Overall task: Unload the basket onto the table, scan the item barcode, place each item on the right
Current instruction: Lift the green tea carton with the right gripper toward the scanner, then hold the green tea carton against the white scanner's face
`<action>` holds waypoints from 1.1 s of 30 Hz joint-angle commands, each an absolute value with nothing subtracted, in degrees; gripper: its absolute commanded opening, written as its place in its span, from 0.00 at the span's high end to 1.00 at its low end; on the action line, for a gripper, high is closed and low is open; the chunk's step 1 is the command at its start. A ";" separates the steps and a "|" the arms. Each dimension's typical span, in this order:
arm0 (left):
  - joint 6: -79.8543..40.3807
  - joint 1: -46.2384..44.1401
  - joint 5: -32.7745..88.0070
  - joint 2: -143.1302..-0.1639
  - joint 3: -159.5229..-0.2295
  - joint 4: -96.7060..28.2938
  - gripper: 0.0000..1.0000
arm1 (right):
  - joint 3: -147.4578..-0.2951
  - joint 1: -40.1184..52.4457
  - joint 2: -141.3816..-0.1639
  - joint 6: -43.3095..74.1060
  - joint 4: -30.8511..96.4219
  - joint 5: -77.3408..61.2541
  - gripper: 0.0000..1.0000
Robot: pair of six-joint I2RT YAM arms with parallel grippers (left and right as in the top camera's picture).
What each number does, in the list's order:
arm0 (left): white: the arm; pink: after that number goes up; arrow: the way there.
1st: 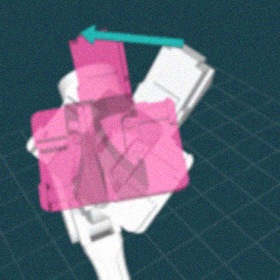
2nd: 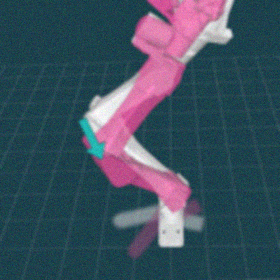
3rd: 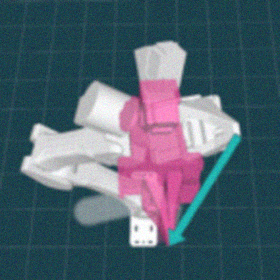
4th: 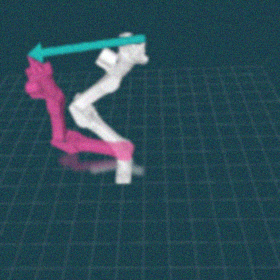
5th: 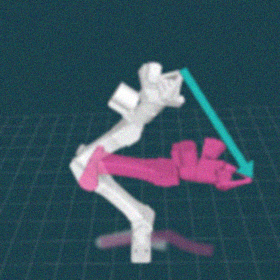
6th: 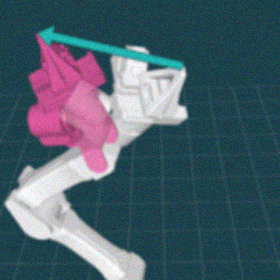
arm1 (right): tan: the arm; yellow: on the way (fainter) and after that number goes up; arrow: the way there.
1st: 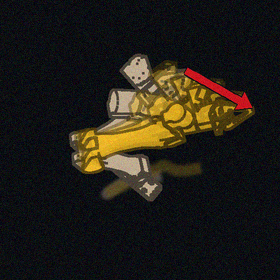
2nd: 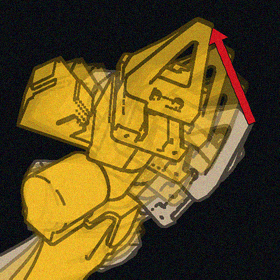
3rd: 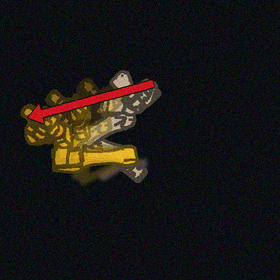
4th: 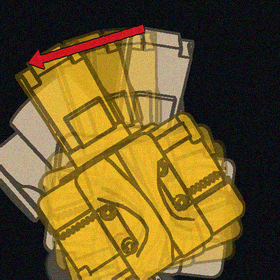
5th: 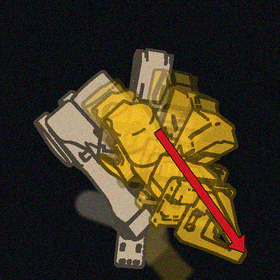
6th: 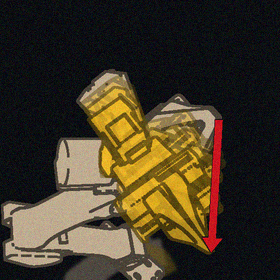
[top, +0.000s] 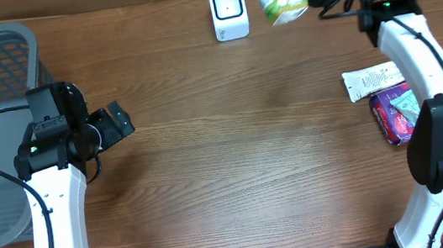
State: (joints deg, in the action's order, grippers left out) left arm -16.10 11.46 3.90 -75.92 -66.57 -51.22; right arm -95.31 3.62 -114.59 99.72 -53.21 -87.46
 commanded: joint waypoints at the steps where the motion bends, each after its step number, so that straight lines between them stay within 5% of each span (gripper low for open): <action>1: -14.98 11.51 4.05 -75.37 -66.48 -51.16 0.00 | -96.49 7.88 -112.18 87.79 -54.17 -89.91 0.96; 8: -15.00 11.51 4.05 -75.37 -66.48 -51.16 0.00 | -96.33 13.56 -112.20 71.11 -45.39 -89.91 0.96; 19: -15.00 11.51 4.05 -75.37 -66.48 -51.13 0.01 | -96.33 15.64 -112.20 33.69 -8.51 -81.71 0.96; 25: -15.00 11.51 4.05 -75.37 -66.48 -51.16 0.00 | -96.33 16.86 -112.20 12.80 21.98 -51.05 0.96; 33: -15.00 11.51 4.05 -75.37 -66.48 -51.16 0.00 | -99.88 21.87 -112.18 9.06 39.38 -10.83 0.96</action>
State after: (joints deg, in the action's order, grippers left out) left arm -16.10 11.46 3.90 -75.92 -66.57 -51.20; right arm -95.55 19.99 -114.50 13.78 37.85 -31.22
